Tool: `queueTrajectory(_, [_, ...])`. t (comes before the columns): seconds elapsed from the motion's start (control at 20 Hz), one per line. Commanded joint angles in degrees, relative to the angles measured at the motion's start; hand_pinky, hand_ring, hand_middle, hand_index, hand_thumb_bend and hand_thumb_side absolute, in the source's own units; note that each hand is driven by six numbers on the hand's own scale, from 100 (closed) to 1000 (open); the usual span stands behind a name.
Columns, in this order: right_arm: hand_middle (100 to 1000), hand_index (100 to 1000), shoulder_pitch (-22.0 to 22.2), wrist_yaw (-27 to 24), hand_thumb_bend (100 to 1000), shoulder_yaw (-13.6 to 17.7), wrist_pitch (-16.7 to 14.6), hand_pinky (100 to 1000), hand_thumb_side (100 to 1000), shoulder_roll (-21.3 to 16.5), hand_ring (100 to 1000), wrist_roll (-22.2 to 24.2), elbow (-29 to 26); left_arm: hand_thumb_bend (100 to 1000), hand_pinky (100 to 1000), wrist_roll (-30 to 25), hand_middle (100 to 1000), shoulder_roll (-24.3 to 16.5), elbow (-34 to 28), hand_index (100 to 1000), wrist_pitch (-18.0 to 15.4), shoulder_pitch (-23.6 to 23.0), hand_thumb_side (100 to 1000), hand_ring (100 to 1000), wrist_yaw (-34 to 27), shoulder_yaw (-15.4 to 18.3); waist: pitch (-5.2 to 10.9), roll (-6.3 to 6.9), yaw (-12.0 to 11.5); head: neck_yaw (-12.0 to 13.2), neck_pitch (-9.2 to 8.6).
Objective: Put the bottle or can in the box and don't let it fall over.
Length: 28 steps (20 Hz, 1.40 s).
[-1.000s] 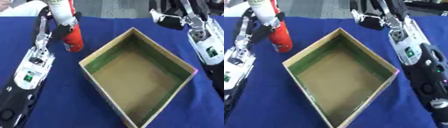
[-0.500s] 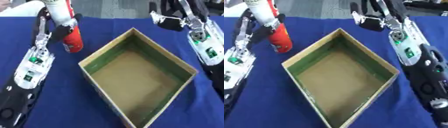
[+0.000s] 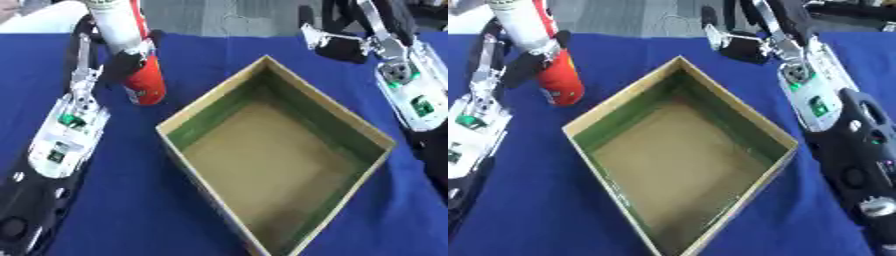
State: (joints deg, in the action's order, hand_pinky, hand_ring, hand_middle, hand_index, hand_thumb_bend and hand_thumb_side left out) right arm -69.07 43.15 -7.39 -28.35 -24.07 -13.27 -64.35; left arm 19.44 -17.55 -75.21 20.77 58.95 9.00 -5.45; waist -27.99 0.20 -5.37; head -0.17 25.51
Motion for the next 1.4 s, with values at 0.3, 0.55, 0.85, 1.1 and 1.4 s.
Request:
queueTrajectory(0.3, [757,253,-0.9,-0.8,100,0.5,-0.2,623,257,-1.2,152,-0.4,-0.1,615,1000,-0.1,1000,-0.5,-1.5,922,0.4,0.7,343,866,-1.5,0.3,1.48,0.20,0.1,-0.2,-0.21])
queueTrajectory(0.55, [760,252,-0.8,-1.3,100,0.5,-0.1,625,265,-1.3,150,-0.4,0.1,567,1000,-0.2,1000,-0.3,-1.9,898,0.8,0.6,326,892,-2.3,0.2,1.53,0.19,0.0,-0.2,-0.32])
queueTrajectory(0.85, [770,252,-0.7,-1.6,100,0.5,0.2,627,285,-1.3,152,-0.4,0.2,495,1000,-0.2,1000,0.1,-2.2,805,0.7,0.5,288,878,-4.3,0.1,1.52,0.12,0.0,-0.2,-0.25])
queueTrajectory(1.1, [783,257,-0.7,-2.1,100,0.5,0.4,634,354,-1.2,157,0.0,0.7,418,1000,-0.1,986,0.5,-2.1,734,0.8,0.5,244,853,-6.6,0.1,1.46,0.10,0.0,-0.2,-0.59])
queueTrajectory(1.4, [791,260,-1.0,-2.9,100,0.6,0.4,639,391,-1.1,166,0.9,1.4,337,1000,1.5,916,0.7,-2.0,667,0.9,0.6,235,806,-9.1,0.0,1.31,-0.02,-0.1,-0.4,-0.92])
